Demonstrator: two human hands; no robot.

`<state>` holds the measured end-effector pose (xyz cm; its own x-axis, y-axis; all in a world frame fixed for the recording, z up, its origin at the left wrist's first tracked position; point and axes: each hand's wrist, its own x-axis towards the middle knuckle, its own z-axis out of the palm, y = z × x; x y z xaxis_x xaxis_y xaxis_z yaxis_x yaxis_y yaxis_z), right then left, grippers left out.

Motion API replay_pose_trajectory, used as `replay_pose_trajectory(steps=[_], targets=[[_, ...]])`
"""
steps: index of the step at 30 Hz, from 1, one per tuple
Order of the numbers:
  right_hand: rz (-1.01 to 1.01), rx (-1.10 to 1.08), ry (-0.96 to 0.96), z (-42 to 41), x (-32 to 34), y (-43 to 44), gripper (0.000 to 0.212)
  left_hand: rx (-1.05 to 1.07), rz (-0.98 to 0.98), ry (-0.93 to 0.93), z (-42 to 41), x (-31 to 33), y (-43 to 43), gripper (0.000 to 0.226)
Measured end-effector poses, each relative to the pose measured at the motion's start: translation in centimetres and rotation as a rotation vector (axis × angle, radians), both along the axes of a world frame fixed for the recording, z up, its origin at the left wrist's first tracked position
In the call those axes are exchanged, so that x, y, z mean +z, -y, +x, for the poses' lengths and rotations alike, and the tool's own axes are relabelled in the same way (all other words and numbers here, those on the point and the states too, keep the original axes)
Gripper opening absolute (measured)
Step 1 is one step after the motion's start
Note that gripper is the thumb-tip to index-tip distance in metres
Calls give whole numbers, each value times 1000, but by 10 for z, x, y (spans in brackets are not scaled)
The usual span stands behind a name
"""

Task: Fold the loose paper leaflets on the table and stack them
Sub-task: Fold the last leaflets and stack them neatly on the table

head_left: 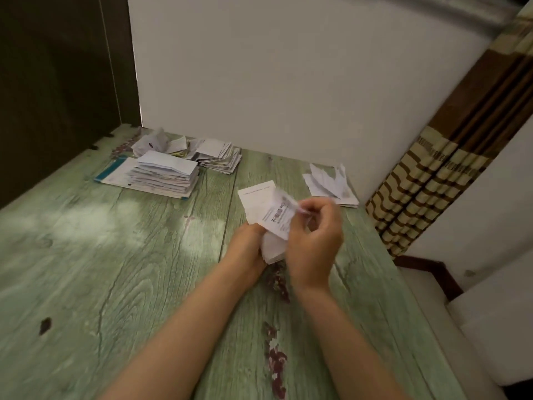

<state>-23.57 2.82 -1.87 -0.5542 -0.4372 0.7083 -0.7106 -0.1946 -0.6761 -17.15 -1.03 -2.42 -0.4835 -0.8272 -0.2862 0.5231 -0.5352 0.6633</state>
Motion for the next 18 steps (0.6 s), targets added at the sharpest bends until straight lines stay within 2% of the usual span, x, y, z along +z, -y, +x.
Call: replay_pose_trajectory(steps=[2, 5, 9, 12, 13, 15, 17, 18], targets=[[99, 14, -225, 4, -15, 0, 14, 18, 9, -6, 1, 0, -1, 21], [155, -65, -467, 3, -20, 4, 25, 43, 46, -64, 3, -1, 2, 24], [227, -138, -621, 2, -24, 8, 22, 61, 96, -143, 2, 0, 4, 25], [326, -175, -675, 2, -28, 10, 8, 16, 107, -246, 5, 1, 4, 50], [344, -165, -669, 3, -29, 10, 7, 2, 84, -207, 5, 1, 4, 48], [371, -91, -587, 5, -28, 9, 23, 22, 39, -69, 4, -4, 7, 31], [358, 58, -305, 4, -18, 4, 36, 74, 47, -22, 4, -5, 10, 16], [322, 91, -125, -1, -10, 5, 35, 81, 55, -30, 5, -6, 12, 14]])
